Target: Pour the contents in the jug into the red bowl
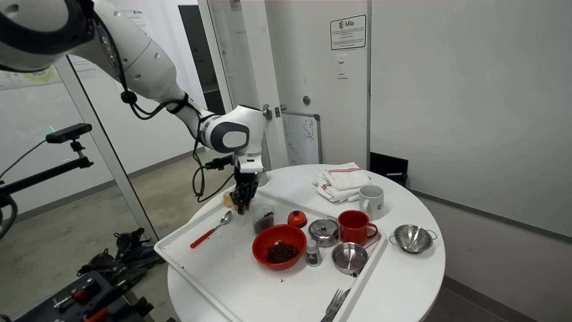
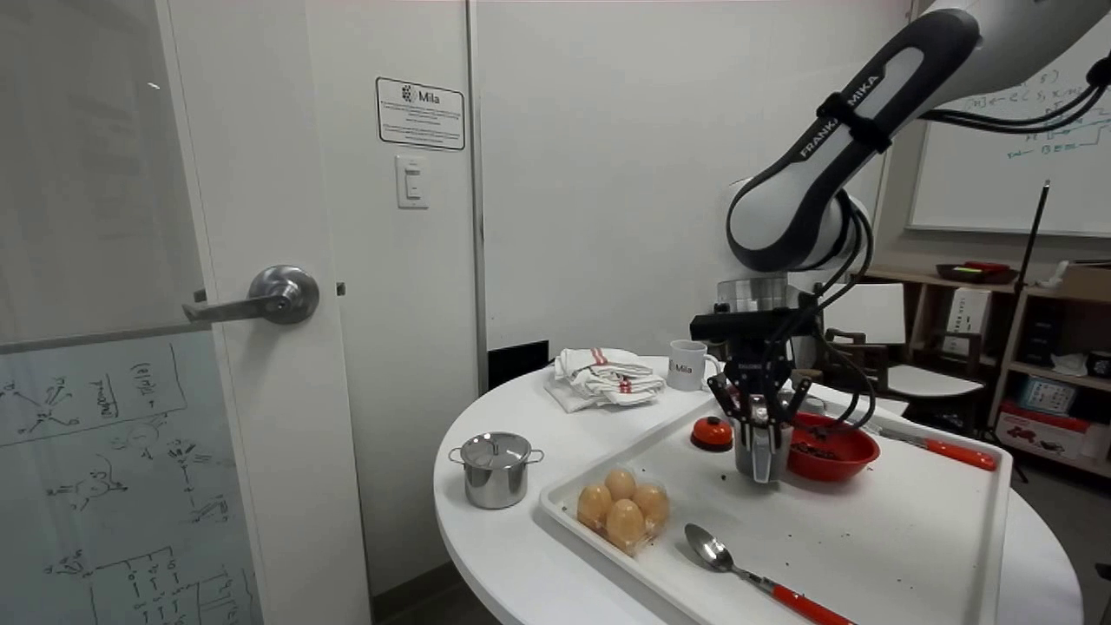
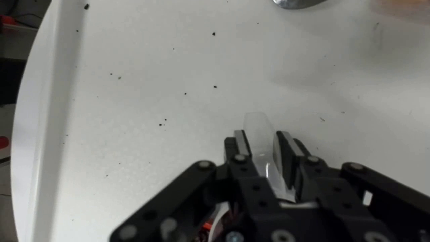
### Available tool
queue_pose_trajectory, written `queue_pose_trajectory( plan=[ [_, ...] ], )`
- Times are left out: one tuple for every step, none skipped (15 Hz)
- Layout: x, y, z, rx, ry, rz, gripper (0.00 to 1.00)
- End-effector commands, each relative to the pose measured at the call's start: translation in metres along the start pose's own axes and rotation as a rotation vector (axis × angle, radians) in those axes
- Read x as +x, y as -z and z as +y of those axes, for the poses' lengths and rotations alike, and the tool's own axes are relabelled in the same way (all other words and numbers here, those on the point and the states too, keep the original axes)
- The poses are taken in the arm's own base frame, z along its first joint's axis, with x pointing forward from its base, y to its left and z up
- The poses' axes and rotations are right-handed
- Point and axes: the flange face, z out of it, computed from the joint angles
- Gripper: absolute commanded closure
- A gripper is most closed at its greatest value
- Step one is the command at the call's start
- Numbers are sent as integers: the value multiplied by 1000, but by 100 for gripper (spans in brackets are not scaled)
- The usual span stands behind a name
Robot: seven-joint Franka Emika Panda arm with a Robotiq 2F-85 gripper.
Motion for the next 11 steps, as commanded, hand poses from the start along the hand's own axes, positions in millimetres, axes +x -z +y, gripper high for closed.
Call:
queue_pose_trajectory(
  plan=[
    [-10, -10, 5, -25, -40, 73, 90],
    [-12, -13, 6, -41, -49, 73, 61],
    [-13, -15, 7, -55, -56, 76, 47],
    [-13, -15, 8, -66, -63, 67, 42],
    [-13, -15, 8, -73, -67, 57, 34],
    [-13, -16, 6, -54, -50, 54, 51],
    [-13, -16, 6, -58, -51, 52, 44],
    [-13, -17, 7, -60, -52, 50, 35],
    [-13, -17, 7, -61, -53, 50, 34],
    [-12, -17, 7, -62, -54, 50, 34],
    [-12, -17, 7, -62, -54, 50, 34]
  ],
)
